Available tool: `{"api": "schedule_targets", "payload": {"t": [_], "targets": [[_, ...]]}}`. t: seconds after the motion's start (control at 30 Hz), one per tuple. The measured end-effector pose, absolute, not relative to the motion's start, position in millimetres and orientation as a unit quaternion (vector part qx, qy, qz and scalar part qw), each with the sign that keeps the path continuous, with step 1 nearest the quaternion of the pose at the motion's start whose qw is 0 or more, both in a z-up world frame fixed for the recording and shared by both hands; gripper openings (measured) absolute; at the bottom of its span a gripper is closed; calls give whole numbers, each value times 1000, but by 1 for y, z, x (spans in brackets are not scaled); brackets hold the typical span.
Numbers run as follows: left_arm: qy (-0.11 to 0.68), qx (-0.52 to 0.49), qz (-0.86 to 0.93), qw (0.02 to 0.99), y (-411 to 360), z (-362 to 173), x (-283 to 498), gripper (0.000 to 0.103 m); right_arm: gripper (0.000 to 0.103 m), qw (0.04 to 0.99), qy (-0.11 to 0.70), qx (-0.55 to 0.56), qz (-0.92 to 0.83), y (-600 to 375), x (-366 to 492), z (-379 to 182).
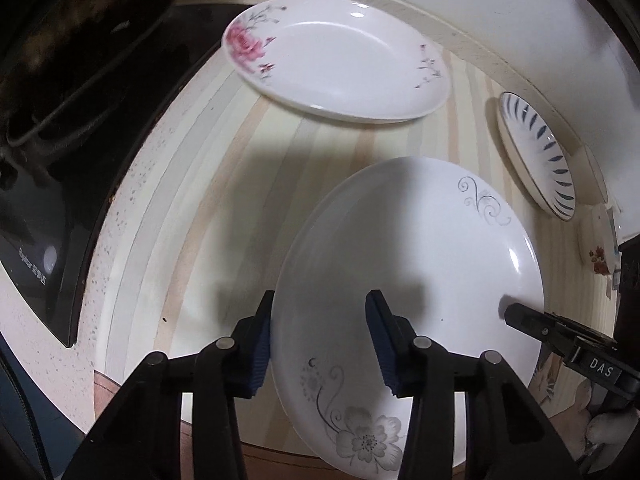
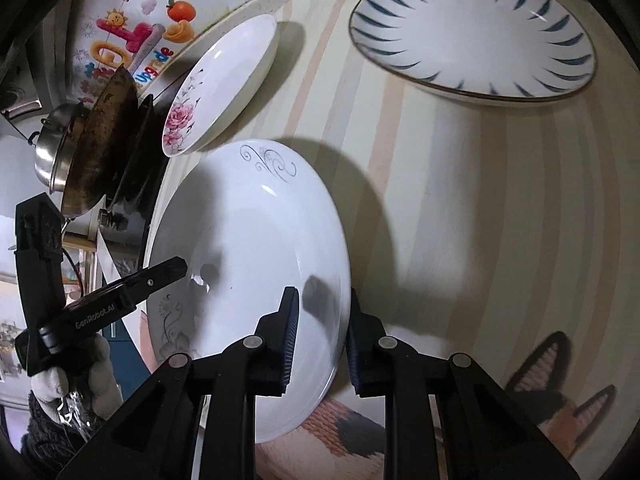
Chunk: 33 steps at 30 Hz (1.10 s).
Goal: Organize plates and bowls
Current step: 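Grasp the rim of the grey-floral white plate with both grippers and lift it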
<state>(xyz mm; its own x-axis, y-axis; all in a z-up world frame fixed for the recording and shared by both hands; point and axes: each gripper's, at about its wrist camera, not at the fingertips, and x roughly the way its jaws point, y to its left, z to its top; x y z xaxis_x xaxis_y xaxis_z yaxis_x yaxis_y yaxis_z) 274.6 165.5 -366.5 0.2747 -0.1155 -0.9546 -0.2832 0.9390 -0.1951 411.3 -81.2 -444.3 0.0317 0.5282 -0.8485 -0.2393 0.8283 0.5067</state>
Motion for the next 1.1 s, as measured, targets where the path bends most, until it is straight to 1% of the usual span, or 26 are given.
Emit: {"api": "schedule_targets", "payload": {"t": [0.3,0.53,0.73,0.83,1.1], "targets": [[592,-142,17,793,123,-347,282,42,24,730,625,119,249,-134,399,-418],[597,-129,-28,791,61,-347,293,42,24,749,614,129,215,-198,379,-399],[603,-107,-62,788,13,-353,291,42,24,756,613,146,176,-255,357,-404],[609,-94,-74,784,-7,-361,292,42,24,758,613,152,162,-268,352,-410],[617,-63,-79,780,-28,-376,284,42,24,764,610,159,139,-292,346,-425]]}}
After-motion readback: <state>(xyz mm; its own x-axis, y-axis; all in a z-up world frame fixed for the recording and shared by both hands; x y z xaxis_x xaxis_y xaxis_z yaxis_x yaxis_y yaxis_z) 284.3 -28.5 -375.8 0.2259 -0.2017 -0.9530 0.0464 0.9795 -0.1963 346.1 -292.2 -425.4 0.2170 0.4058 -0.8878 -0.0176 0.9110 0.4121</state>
